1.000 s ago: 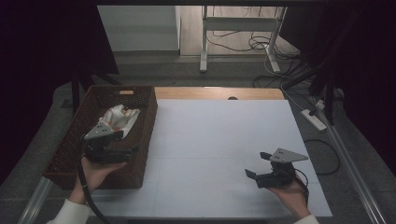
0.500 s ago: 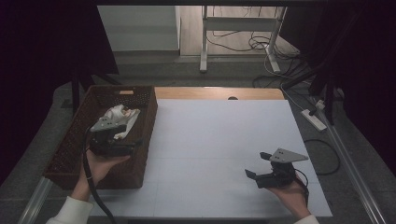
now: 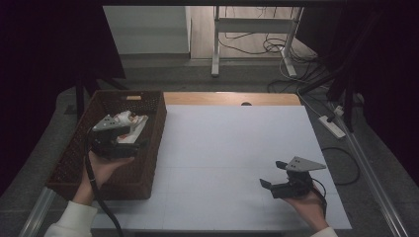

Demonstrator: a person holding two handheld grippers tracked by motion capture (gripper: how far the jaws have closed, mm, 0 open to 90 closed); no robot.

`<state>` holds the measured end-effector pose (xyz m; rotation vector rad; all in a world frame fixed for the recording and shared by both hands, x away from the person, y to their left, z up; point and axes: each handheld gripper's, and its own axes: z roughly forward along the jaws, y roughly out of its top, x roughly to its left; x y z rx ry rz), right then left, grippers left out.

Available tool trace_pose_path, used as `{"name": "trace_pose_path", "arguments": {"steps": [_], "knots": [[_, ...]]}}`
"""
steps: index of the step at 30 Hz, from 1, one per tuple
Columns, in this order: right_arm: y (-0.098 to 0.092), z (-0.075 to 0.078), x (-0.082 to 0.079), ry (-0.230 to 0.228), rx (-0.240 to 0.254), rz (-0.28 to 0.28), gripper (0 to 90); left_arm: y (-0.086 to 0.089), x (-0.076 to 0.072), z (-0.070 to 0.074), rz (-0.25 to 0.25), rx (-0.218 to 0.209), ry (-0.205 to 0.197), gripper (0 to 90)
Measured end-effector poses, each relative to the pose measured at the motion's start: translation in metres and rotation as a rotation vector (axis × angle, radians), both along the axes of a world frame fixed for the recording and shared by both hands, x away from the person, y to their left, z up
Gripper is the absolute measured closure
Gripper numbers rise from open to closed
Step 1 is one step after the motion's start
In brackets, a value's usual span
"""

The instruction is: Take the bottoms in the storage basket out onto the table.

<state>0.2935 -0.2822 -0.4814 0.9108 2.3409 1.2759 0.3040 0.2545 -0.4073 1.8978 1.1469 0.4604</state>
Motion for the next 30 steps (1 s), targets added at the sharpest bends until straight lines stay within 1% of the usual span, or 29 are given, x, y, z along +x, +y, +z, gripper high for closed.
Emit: {"name": "trace_pose_path", "arguments": {"steps": [3, 7, 9, 14, 17, 22, 28, 30], "knots": [[0.000, -0.001, 0.000, 0.003, -0.005, 0.002, 9.7, 0.005, 0.003, -0.001, 0.011, -0.017, 0.007, 13.2], [0.000, 0.000, 0.000, 0.002, -0.003, -0.001, 9.7, 0.010, 0.006, -0.002, 0.023, -0.024, 0.014, 13.3], [-0.001, 0.000, 0.000, 0.002, -0.004, -0.004, 9.7, 0.012, 0.008, -0.003, 0.024, -0.039, 0.018, 13.3], [-0.001, 0.000, 0.000, 0.005, -0.004, -0.002, 9.8, 0.013, 0.011, -0.005, 0.029, -0.033, 0.023, 13.3], [-0.001, 0.000, 0.000, 0.006, -0.003, -0.005, 9.8, 0.013, 0.014, -0.007, 0.029, -0.045, 0.027, 13.5], [0.001, -0.002, 0.000, 0.009, -0.008, 0.004, 9.9, 0.013, 0.023, -0.009, 0.056, -0.029, 0.049, 13.4], [0.002, -0.001, 0.000, 0.007, -0.003, 0.009, 9.9, 0.017, 0.030, -0.007, 0.078, -0.035, 0.054, 13.6], [0.001, 0.000, 0.000, 0.004, -0.003, 0.007, 9.9, 0.018, 0.032, -0.006, 0.084, -0.030, 0.057, 13.6]]}}
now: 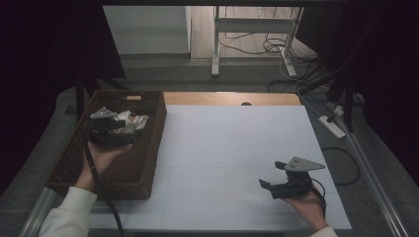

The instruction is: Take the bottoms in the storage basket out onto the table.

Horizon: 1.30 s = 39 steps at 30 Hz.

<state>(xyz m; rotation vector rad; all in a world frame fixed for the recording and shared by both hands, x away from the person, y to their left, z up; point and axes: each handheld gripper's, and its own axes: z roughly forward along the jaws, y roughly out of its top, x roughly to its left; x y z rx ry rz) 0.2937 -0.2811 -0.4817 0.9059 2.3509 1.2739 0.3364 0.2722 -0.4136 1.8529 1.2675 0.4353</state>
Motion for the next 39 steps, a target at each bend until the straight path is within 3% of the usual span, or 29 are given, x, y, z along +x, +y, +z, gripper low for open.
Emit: {"name": "trace_pose_path", "arguments": {"steps": [18, 26, 39], "knots": [[0.001, 0.000, 0.000, -0.001, -0.001, 0.006, 9.9, 0.006, 0.016, 0.010, 0.036, 0.047, 0.025, 13.7], [0.002, 0.000, 0.000, 0.002, -0.004, 0.005, 9.9, 0.005, 0.026, 0.013, 0.062, 0.069, 0.007, 14.3], [0.002, -0.001, 0.000, 0.004, -0.001, 0.004, 9.9, 0.013, 0.041, 0.007, 0.100, 0.076, 0.054, 14.1]]}}
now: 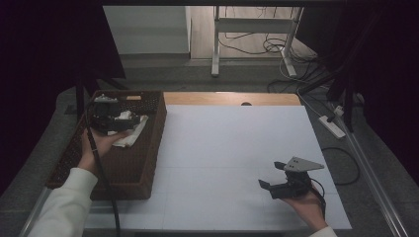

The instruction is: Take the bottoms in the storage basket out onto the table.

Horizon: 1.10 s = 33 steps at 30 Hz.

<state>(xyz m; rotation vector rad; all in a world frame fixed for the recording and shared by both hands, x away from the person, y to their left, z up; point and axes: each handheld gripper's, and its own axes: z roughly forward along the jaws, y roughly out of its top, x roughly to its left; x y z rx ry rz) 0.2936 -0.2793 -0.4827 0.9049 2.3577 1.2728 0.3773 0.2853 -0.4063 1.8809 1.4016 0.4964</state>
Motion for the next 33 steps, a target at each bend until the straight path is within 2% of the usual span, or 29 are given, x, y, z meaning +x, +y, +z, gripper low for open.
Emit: {"name": "trace_pose_path", "arguments": {"steps": [13, 21, 33], "knots": [[0.001, -0.001, 0.000, 0.002, -0.006, 0.000, 9.9, 0.011, 0.011, -0.002, 0.038, 0.011, 0.028, 14.2], [0.001, -0.001, 0.000, 0.004, -0.008, 0.000, 9.9, 0.015, 0.021, -0.010, 0.062, 0.017, 0.054, 14.3], [0.001, -0.002, 0.000, 0.005, -0.004, -0.001, 9.9, 0.022, 0.028, -0.020, 0.088, -0.004, 0.069, 14.9]]}}
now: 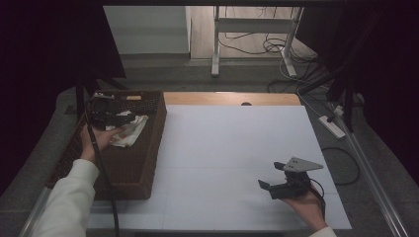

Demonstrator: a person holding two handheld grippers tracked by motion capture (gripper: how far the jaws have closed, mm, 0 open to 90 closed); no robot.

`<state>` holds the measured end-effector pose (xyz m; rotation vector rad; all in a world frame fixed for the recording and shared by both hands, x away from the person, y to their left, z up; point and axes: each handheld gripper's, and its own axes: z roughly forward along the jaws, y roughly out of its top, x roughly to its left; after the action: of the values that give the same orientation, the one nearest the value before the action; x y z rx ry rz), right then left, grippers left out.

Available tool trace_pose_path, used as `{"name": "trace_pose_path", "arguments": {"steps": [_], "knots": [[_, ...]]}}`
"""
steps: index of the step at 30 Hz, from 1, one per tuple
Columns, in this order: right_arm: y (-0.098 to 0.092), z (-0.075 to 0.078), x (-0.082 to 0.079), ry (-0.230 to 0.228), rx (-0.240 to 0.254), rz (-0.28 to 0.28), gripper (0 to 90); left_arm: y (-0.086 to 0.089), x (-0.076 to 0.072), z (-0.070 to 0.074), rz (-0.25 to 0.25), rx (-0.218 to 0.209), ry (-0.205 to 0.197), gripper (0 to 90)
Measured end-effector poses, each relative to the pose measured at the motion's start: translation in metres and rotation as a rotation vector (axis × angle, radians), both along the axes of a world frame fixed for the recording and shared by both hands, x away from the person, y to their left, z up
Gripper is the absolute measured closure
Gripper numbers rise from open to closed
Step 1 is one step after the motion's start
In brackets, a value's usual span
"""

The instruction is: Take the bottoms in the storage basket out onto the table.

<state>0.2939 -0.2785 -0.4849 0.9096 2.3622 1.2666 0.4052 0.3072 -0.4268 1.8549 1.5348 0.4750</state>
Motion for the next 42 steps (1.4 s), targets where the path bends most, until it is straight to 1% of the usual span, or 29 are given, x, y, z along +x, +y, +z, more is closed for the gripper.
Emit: {"name": "trace_pose_path", "arguments": {"steps": [6, 11, 15, 17, 19, 22, 27, 33, 42], "knots": [[0.000, -0.001, 0.000, 0.003, -0.004, -0.003, 9.9, 0.005, 0.002, -0.004, 0.014, -0.002, -0.004, 15.3], [0.000, -0.001, 0.000, 0.004, -0.006, -0.006, 9.9, 0.007, 0.005, -0.009, 0.022, 0.015, 0.007, 15.6], [0.000, -0.002, 0.000, 0.006, -0.007, -0.005, 9.9, 0.007, 0.007, -0.012, 0.017, 0.033, 0.015, 15.7], [0.000, -0.002, 0.000, 0.008, -0.008, -0.004, 9.9, 0.007, 0.009, -0.014, 0.021, 0.049, 0.018, 16.0], [0.000, -0.002, 0.000, 0.008, -0.009, -0.004, 9.9, 0.007, 0.012, -0.018, 0.026, 0.070, 0.029, 16.2], [0.000, -0.002, 0.000, 0.007, -0.009, -0.003, 9.9, 0.009, 0.015, -0.024, 0.038, 0.065, 0.046, 16.3], [0.000, -0.003, 0.000, 0.011, -0.015, -0.004, 9.9, 0.009, 0.019, -0.030, 0.038, 0.090, 0.065, 16.2], [0.001, -0.003, 0.000, 0.014, -0.013, -0.003, 9.9, 0.015, 0.023, -0.037, 0.064, 0.105, 0.094, 16.1], [0.001, -0.005, 0.000, 0.019, -0.019, -0.001, 9.9, 0.019, 0.027, -0.046, 0.080, 0.114, 0.128, 15.9]]}}
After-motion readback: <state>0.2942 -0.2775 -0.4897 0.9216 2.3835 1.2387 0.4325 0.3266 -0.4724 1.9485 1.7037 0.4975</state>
